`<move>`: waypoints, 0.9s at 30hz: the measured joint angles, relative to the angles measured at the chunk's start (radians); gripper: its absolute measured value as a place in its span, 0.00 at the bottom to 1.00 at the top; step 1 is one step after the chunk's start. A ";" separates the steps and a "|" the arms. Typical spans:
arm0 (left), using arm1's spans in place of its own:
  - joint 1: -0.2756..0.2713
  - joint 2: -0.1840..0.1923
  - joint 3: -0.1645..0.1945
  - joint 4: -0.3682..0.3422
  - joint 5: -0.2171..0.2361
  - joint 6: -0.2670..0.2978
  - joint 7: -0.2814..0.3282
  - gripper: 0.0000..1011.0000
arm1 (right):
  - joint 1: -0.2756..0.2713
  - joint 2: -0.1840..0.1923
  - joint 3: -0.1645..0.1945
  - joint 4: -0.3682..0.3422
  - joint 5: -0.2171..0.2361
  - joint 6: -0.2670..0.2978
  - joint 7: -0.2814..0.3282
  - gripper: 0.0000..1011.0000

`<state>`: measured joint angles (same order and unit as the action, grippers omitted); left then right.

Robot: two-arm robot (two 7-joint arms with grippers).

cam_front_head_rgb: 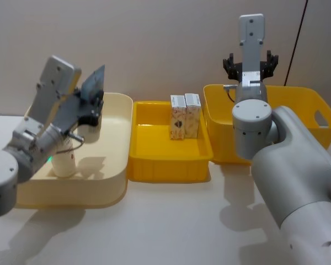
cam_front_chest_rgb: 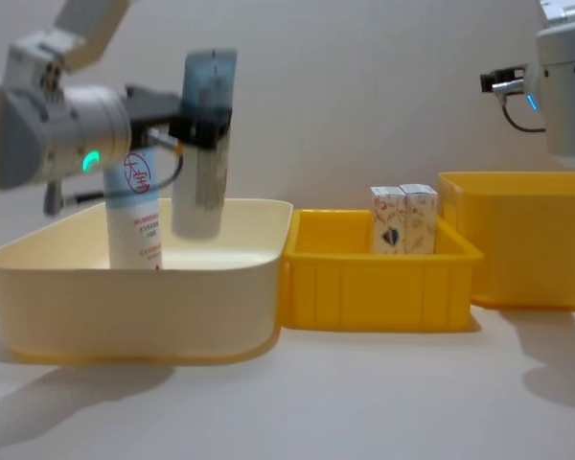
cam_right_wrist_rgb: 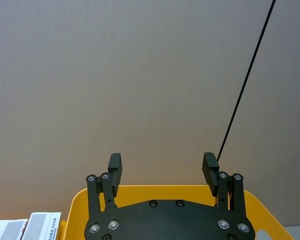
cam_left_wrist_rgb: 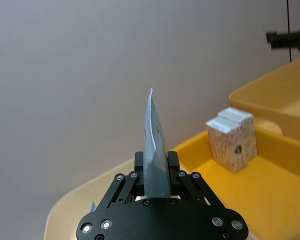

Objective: Bimanual collaborative sorting of washing and personal care products

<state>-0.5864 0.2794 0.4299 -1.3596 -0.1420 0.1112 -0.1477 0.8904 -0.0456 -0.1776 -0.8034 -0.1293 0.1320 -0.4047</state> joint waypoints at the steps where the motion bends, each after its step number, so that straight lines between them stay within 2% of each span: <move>1: -0.006 -0.002 -0.005 -0.008 -0.002 -0.006 -0.002 0.26 | 0.000 0.000 0.000 0.000 0.000 0.000 0.000 0.99; 13: -0.082 -0.019 -0.037 -0.030 -0.042 -0.053 -0.068 0.26 | 0.000 0.000 0.000 0.000 0.000 0.000 0.000 0.99; 18: -0.128 -0.030 -0.042 0.001 -0.060 -0.083 -0.117 0.26 | -0.002 0.002 -0.004 -0.003 0.000 -0.004 0.014 0.99; 27: -0.198 -0.052 -0.044 0.080 -0.080 -0.124 -0.185 0.26 | -0.025 0.016 -0.016 -0.048 0.003 -0.009 0.094 0.99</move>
<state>-0.7843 0.2272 0.3858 -1.2798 -0.2217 -0.0126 -0.3328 0.8654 -0.0295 -0.1936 -0.8510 -0.1262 0.1231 -0.3106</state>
